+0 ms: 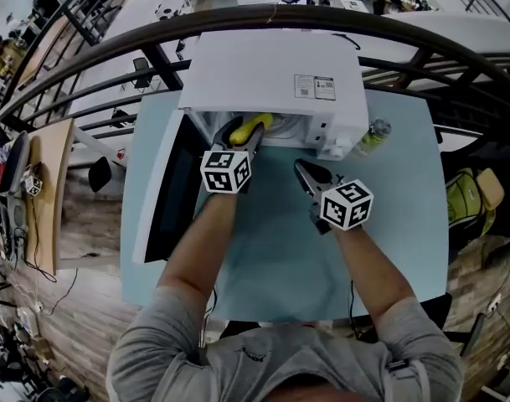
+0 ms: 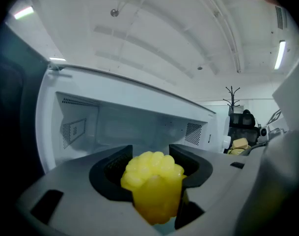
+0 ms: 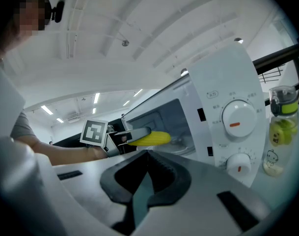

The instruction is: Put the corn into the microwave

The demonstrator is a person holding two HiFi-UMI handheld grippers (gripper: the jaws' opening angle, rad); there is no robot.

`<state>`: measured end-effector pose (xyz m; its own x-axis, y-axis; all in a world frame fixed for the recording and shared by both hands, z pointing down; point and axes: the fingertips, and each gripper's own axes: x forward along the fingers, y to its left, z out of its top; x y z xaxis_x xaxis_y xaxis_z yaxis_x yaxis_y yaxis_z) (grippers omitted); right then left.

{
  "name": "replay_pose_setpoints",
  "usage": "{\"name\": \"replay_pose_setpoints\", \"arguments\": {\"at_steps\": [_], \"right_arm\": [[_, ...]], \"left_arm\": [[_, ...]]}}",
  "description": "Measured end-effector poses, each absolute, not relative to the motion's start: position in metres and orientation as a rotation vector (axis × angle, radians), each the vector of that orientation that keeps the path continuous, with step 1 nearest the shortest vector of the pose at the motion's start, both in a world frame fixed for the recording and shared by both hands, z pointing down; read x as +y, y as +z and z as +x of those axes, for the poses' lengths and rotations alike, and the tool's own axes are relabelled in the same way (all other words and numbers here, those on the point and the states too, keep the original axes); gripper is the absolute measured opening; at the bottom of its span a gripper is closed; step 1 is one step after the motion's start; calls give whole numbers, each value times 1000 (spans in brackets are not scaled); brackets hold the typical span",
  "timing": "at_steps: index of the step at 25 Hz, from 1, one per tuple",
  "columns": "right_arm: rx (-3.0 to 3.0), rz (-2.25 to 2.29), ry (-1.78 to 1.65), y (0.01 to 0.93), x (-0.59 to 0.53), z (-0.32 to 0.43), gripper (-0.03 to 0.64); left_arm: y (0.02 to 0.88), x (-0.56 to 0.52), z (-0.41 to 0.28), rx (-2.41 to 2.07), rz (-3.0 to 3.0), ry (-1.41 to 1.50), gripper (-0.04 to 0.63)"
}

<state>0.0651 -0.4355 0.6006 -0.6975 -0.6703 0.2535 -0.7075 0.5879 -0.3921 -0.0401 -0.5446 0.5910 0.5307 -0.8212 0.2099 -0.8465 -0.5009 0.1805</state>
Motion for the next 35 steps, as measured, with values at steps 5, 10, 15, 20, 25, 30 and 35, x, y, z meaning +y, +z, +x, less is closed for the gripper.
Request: {"name": "replay_pose_setpoints", "arguments": {"at_steps": [5,10,15,20,25,30,35], "right_arm": [[-2735,1188,715,603,-439,64,18],[-2737,1196,712,607,-443,68,18],[-2730,1198,722,613,-444,73,18],[-2731,1205,722,617,-451,78,18],[-2721,1204,735,624,-454,80,18],[-2720,1203,747,626,-457,80,18],[-2722,1203,745,625,-461,80,18]], "left_arm": [[599,-562,-35,-1423,2516,185,247],[605,-575,-33,-1436,2525,231,247],[618,-585,-34,-1445,2518,287,247],[626,-600,-32,-1455,2516,313,247],[627,-611,-29,-1455,2539,351,247],[629,-618,-27,-1448,2546,349,249],[634,-619,-28,-1419,2532,324,251]]}}
